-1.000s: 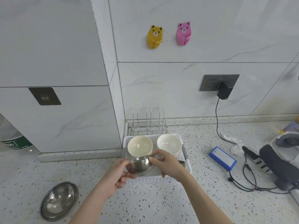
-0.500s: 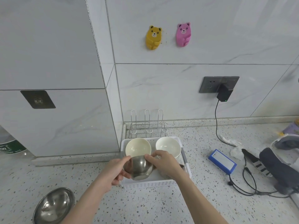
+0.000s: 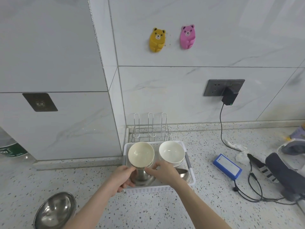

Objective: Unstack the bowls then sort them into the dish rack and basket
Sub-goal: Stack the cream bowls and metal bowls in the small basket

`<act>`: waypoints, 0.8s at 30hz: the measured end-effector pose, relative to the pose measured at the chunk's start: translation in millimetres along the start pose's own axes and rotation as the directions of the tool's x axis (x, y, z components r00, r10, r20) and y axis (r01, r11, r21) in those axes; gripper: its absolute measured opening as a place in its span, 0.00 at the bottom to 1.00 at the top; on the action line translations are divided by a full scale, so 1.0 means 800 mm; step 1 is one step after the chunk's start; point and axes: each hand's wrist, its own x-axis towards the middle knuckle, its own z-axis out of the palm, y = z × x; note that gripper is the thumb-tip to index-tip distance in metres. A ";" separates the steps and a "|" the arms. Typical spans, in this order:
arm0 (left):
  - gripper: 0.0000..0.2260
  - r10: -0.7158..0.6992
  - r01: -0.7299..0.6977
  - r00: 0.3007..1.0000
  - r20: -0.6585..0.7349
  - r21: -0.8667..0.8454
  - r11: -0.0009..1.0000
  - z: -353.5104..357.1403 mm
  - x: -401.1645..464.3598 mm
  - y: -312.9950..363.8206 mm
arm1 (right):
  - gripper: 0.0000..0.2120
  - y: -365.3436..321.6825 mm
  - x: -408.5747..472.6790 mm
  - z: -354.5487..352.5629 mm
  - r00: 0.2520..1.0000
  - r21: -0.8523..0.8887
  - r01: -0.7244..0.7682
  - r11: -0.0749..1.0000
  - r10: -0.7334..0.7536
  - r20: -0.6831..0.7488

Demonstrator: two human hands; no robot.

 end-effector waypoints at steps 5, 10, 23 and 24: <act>0.05 0.049 -0.046 0.996 -0.072 0.039 0.998 0.009 0.002 -0.008 | 0.23 0.003 -0.008 0.014 1.000 -0.098 0.007 0.995 -0.007 -0.007; 0.08 0.055 -0.063 0.988 -0.146 -0.048 0.997 0.015 0.004 -0.021 | 0.15 0.008 -0.019 0.019 0.996 -0.091 0.026 0.996 -0.017 0.091; 0.07 0.121 -0.175 0.919 -0.375 -0.114 0.978 -0.027 -0.046 -0.083 | 0.19 -0.013 -0.055 0.030 0.973 -0.198 0.031 0.980 -0.075 -0.220; 0.06 0.120 -0.180 0.910 -0.396 -0.117 0.977 -0.043 -0.051 -0.096 | 0.19 -0.020 -0.059 0.036 0.967 -0.176 0.074 0.982 -0.114 -0.227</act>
